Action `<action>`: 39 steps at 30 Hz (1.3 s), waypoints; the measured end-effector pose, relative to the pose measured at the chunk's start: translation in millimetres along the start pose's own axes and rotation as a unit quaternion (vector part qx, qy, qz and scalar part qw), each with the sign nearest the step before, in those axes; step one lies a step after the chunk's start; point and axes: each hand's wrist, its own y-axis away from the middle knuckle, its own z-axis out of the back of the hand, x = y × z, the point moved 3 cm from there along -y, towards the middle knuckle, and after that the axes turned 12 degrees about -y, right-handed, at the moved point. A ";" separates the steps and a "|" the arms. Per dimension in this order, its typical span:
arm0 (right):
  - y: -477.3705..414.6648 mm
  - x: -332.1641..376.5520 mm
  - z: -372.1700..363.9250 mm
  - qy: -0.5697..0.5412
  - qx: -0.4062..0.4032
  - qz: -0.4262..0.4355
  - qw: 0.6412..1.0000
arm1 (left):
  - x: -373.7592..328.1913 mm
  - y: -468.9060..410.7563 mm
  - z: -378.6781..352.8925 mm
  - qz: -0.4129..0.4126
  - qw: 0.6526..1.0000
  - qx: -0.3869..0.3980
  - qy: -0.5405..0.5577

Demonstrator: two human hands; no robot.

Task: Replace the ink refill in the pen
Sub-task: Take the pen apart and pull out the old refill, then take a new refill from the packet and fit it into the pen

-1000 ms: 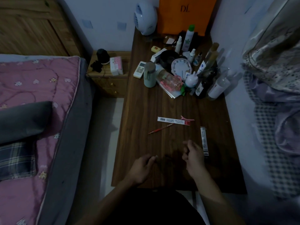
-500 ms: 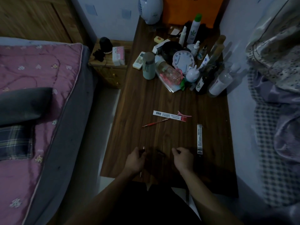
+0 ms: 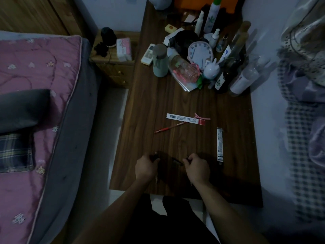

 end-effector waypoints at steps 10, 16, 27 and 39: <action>5.4 0.4 -1.0 0.079 0.011 0.062 0.995 | -4.3 3.7 -4.3 0.012 0.998 -0.022 -0.049; 5.0 -3.6 4.3 0.022 0.021 0.050 0.998 | -7.5 5.8 -1.9 -0.011 0.997 -0.015 -0.073; -14.9 -63.4 78.5 0.004 -0.134 -0.103 0.986 | 1.4 42.0 6.8 -0.046 0.998 0.001 -0.031; -28.8 -80.6 79.7 -0.082 -0.025 -0.155 0.984 | -23.7 67.7 3.5 -0.113 0.992 0.042 -0.023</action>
